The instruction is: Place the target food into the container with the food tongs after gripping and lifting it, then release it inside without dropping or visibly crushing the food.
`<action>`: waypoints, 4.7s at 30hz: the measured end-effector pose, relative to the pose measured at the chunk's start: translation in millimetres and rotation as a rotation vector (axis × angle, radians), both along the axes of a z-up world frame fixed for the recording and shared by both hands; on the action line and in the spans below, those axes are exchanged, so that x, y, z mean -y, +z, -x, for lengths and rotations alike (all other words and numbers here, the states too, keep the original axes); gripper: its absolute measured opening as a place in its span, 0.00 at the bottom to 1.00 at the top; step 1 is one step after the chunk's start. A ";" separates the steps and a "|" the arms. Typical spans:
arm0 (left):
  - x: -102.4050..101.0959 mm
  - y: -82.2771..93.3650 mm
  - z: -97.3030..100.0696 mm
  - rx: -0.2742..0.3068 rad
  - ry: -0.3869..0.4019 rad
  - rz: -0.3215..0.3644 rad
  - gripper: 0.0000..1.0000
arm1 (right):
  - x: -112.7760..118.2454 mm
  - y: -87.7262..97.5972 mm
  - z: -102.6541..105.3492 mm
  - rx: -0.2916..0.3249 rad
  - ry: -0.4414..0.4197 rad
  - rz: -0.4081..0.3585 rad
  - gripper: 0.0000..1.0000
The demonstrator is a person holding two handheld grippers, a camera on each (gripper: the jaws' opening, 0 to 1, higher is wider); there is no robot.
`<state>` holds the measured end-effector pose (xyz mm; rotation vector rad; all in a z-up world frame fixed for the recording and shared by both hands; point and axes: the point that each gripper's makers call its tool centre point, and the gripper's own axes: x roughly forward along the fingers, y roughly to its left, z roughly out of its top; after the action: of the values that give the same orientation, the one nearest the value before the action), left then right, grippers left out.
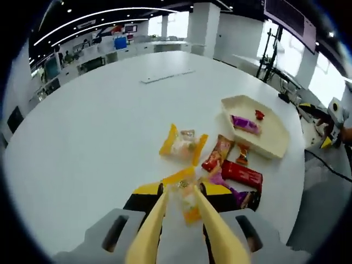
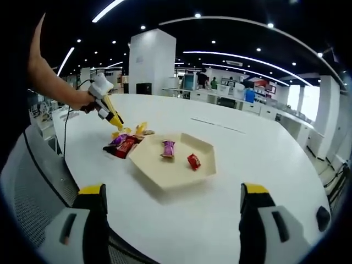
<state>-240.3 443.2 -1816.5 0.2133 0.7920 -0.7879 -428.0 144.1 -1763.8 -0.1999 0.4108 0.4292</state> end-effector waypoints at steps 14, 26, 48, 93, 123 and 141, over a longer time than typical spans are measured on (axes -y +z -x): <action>8.5 -8.3 8.9 -0.102 0.045 0.042 0.21 | 0.5 0.9 0.4 0.001 -0.007 -0.001 0.97; 10.7 -7.9 12.9 -0.135 0.010 0.021 0.14 | 0.3 -0.5 0.5 -0.006 -0.007 -0.003 0.98; -0.7 8.7 14.3 -0.137 0.152 0.079 0.22 | -2.6 -1.3 1.6 -0.014 0.010 -0.003 0.97; -6.7 -14.8 17.4 -0.049 0.149 -0.094 0.26 | -2.7 -3.1 2.3 -0.020 0.010 -0.002 0.94; -17.0 13.8 -2.1 0.003 0.048 -0.084 0.16 | 1.0 -0.2 0.3 -0.008 -0.020 -0.015 1.00; -35.9 66.7 -27.5 0.035 -0.075 -0.099 0.16 | 0.0 -0.7 0.1 -0.007 -0.011 -0.015 1.00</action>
<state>-212.8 479.1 -1749.8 0.3465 0.7944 -0.8145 -428.1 144.1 -1764.5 -0.1814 0.4154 0.4224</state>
